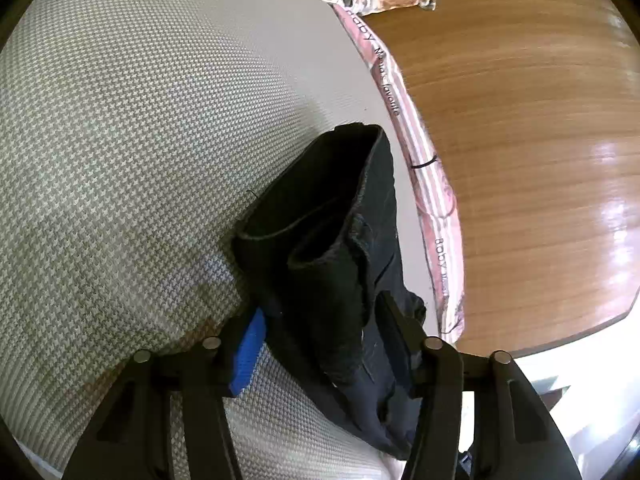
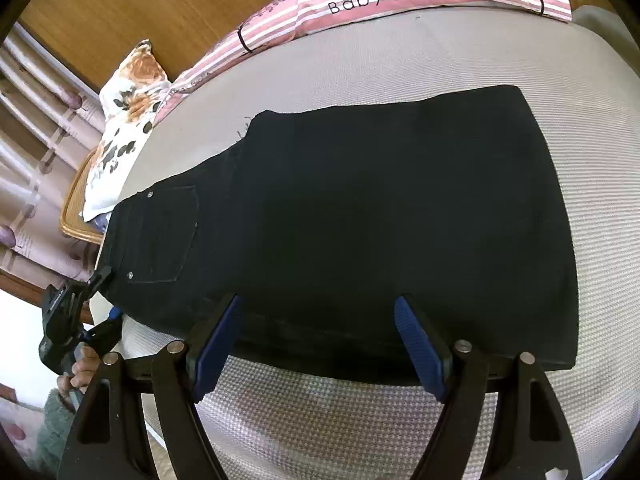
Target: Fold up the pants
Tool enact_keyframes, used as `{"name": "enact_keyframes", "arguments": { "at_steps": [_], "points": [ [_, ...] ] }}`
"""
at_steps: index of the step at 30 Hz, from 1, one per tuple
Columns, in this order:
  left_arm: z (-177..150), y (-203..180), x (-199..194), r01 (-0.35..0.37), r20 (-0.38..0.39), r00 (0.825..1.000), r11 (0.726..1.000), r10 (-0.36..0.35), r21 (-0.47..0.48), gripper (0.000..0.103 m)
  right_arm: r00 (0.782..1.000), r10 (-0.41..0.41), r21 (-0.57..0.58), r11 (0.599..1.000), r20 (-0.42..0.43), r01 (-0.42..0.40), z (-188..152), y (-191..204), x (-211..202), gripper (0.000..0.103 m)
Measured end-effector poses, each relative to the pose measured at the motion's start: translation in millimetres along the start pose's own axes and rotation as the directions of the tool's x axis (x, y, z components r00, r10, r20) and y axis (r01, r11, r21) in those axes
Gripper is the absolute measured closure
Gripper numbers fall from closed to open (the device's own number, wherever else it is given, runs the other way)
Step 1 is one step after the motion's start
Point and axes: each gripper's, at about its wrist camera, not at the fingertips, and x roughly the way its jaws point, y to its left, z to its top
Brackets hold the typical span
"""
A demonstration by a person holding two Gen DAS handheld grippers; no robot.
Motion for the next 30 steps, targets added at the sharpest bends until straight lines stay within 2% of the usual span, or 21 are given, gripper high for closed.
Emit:
{"name": "enact_keyframes", "arguments": {
  "at_steps": [2,10,16,18,21,23,25,27,28,29,30],
  "points": [
    [0.1,4.5,-2.1,0.011,0.004,1.000,1.000,-0.011,-0.010,0.057,1.000,-0.001,-0.004,1.000,-0.001,0.001,-0.5,1.7,0.7,0.027],
    [0.8,7.5,-8.9,-0.024,-0.028,0.999,0.999,0.023,-0.044,0.056,1.000,0.000,-0.019,1.000,0.000,0.000,1.4,8.9,-0.4,0.027],
    [15.4,5.0,-4.0,-0.031,-0.026,0.999,0.998,0.029,-0.057,0.055,1.000,0.012,0.000,1.000,-0.007,-0.012,4.1,9.1,2.5,0.027],
    [22.8,2.8,-1.8,-0.035,-0.017,0.999,0.998,0.034,-0.055,0.052,1.000,0.015,0.000,1.000,-0.019,-0.015,3.6,10.1,6.7,0.027],
    [28.7,-0.5,1.6,-0.031,-0.011,0.999,0.996,0.031,-0.081,0.041,1.000,0.015,-0.009,1.000,-0.027,-0.015,3.1,13.2,10.9,0.027],
    [30.2,-3.1,4.1,-0.038,-0.004,0.999,0.997,0.038,-0.074,0.040,0.999,0.018,-0.024,1.000,-0.026,-0.019,2.5,17.1,11.0,0.027],
    [29.2,-8.1,6.6,-0.050,0.020,0.999,0.998,0.051,-0.027,0.041,1.000,0.014,-0.037,0.999,-0.021,-0.014,2.0,19.5,10.8,0.027],
    [27.0,-14.8,10.9,-0.082,0.038,0.996,0.996,0.081,0.027,0.043,1.000,0.014,-0.032,0.999,-0.021,-0.015,2.3,19.2,11.7,0.027],
    [26.4,-17.1,12.0,-0.100,0.043,0.994,0.994,0.098,0.047,0.049,1.000,0.016,-0.025,1.000,-0.022,-0.017,2.7,18.5,12.2,0.027],
    [26.6,-18.5,14.0,-0.131,0.044,0.991,0.989,0.129,0.065,0.062,1.000,0.019,-0.020,1.000,-0.020,-0.020,2.9,17.7,11.7,0.027],
    [26.9,-17.1,15.8,-0.135,0.038,0.990,0.988,0.133,0.068,0.066,1.000,0.022,-0.018,1.000,-0.015,-0.022,3.3,17.3,10.6,0.027]
  ]
}}
